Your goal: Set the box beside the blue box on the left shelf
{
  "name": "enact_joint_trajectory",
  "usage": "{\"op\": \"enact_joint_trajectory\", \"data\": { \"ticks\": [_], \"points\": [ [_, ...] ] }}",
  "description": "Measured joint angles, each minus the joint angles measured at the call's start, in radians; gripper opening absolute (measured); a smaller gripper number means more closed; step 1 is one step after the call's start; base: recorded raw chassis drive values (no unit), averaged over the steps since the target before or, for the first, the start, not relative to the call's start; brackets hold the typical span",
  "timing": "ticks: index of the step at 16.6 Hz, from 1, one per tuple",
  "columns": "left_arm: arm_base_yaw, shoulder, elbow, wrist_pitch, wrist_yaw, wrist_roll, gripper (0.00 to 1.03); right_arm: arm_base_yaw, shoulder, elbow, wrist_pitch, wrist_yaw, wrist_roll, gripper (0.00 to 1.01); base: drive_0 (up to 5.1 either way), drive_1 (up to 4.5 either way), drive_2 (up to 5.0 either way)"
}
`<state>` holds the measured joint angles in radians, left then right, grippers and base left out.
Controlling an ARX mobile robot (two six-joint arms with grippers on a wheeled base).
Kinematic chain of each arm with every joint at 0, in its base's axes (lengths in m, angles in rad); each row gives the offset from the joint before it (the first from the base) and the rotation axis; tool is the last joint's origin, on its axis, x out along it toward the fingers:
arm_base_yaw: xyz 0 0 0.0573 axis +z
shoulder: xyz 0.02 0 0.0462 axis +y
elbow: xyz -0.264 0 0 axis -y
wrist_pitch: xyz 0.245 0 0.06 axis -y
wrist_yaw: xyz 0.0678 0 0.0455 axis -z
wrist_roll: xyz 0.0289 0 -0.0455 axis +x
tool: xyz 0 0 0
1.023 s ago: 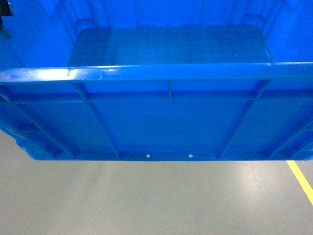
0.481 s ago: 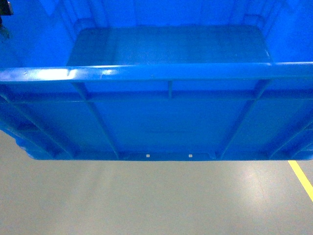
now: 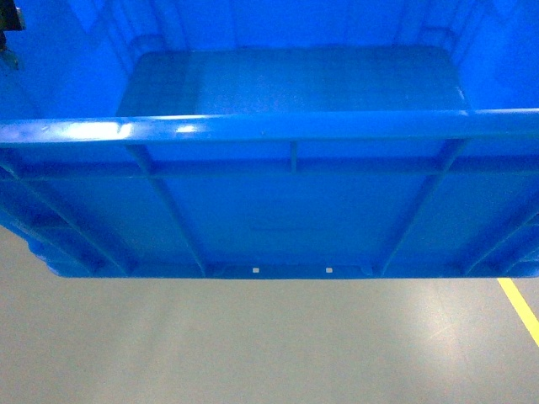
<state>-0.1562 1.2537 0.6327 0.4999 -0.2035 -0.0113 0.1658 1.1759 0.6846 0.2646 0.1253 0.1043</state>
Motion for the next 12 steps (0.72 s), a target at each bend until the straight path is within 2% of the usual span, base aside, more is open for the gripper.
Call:
{"op": "enact_joint_trajectory", "data": {
  "ticks": [12],
  "points": [
    [0.0, 0.0, 0.0, -0.001, -0.002, 0.001, 0.19, 0.0, 0.0, 0.0, -0.002, 0.0, 0.0, 0.09, 0.0, 4.31, -4.3]
  ]
}}
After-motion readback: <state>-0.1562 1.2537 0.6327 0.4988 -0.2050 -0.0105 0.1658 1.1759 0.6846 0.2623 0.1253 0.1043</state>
